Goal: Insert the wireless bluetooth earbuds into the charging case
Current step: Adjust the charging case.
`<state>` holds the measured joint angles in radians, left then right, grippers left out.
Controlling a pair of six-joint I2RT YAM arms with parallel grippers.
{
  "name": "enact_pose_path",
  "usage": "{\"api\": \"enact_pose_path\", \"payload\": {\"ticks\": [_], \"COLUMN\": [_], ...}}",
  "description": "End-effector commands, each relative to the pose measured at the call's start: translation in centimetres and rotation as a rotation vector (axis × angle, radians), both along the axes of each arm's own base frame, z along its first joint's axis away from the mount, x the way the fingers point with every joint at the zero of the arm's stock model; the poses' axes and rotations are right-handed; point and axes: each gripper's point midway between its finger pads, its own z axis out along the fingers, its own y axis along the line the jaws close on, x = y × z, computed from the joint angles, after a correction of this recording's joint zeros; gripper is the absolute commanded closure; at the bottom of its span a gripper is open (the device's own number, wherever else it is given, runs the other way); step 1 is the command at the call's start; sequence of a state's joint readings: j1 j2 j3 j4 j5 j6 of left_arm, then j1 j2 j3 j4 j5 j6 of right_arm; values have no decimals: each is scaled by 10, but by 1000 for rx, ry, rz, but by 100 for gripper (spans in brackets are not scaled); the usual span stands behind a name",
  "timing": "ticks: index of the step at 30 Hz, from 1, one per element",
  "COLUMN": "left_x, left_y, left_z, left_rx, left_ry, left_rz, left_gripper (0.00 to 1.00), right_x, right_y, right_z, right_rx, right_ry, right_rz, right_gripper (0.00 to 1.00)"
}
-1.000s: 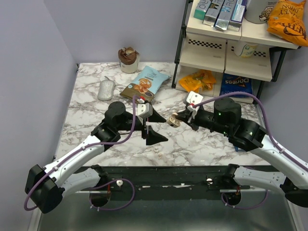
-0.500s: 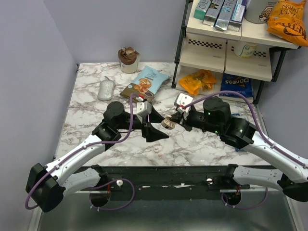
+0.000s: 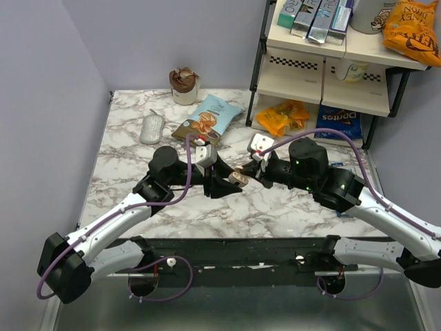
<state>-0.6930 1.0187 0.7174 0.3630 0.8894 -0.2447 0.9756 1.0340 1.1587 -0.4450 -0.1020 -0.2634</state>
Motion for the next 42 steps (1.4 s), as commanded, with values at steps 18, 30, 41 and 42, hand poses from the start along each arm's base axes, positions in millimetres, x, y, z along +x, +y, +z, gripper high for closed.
{"api": "enact_pose_path", "payload": {"ticks": [18,30,41,42], "left_x": [6,7,6,6], "left_y": [0,1,1,1], "left_z": [-1,2,5,5], "left_rx": [-39,-65,-70,-68], "left_ry": [-10,-9,-18,-17], "left_rz": [31,55,52,49], "left_gripper": [45,44,48,55], "right_x": [-5,-7,-7,-7], "right_y": [7,11,12,12], "right_z": [24,21,23,23], "right_rx": [59,42,41,41], "right_ry": [-22,-11,-15,-15], "right_rz": [26,42,41,41], "right_gripper": [99,99,99,99]}}
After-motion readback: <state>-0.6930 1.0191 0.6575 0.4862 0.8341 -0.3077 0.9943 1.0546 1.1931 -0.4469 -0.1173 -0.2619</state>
